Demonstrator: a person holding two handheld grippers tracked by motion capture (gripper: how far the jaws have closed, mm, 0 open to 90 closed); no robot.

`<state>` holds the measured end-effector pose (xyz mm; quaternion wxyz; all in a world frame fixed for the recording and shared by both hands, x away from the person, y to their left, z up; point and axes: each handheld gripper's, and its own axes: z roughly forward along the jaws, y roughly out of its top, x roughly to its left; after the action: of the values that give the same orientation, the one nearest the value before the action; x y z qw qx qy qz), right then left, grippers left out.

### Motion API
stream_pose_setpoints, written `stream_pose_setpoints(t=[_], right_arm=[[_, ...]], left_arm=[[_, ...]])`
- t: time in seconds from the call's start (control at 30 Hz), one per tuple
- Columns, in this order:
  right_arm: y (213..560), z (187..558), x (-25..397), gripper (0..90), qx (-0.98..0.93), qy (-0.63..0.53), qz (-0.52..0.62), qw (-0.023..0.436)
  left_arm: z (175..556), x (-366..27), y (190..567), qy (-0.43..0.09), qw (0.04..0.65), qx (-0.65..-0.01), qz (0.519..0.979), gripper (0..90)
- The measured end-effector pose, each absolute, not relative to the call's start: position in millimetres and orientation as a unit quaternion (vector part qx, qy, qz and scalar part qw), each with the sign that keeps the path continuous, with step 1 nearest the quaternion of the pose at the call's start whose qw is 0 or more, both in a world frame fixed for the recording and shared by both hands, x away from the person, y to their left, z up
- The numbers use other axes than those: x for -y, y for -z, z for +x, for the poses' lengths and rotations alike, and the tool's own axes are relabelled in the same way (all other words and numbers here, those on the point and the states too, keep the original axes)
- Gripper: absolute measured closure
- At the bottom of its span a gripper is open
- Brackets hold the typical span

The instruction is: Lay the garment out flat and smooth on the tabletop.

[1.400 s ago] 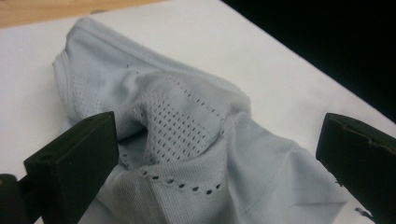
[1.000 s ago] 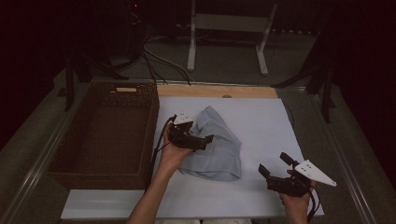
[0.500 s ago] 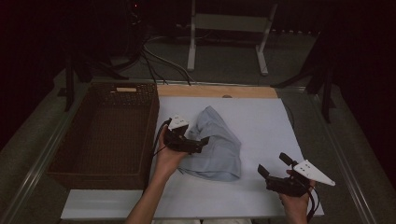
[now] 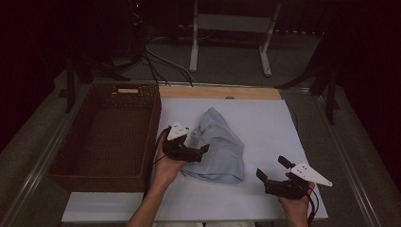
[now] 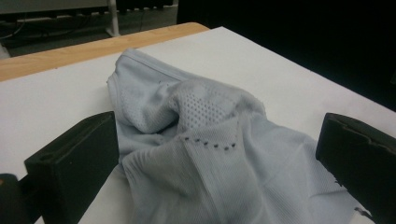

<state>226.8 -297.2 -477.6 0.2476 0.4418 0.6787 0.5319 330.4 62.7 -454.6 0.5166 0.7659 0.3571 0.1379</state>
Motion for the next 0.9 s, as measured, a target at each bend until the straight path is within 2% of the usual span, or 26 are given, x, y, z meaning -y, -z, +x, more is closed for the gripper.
stream_pose_setpoints(t=[0.9], right_arm=[[487, 235, 271, 0.0, -0.705, -0.501, 0.449, 0.223]], left_arm=[[304, -80, 465, -0.149, 0.501, -0.348, 0.778, 1.1]])
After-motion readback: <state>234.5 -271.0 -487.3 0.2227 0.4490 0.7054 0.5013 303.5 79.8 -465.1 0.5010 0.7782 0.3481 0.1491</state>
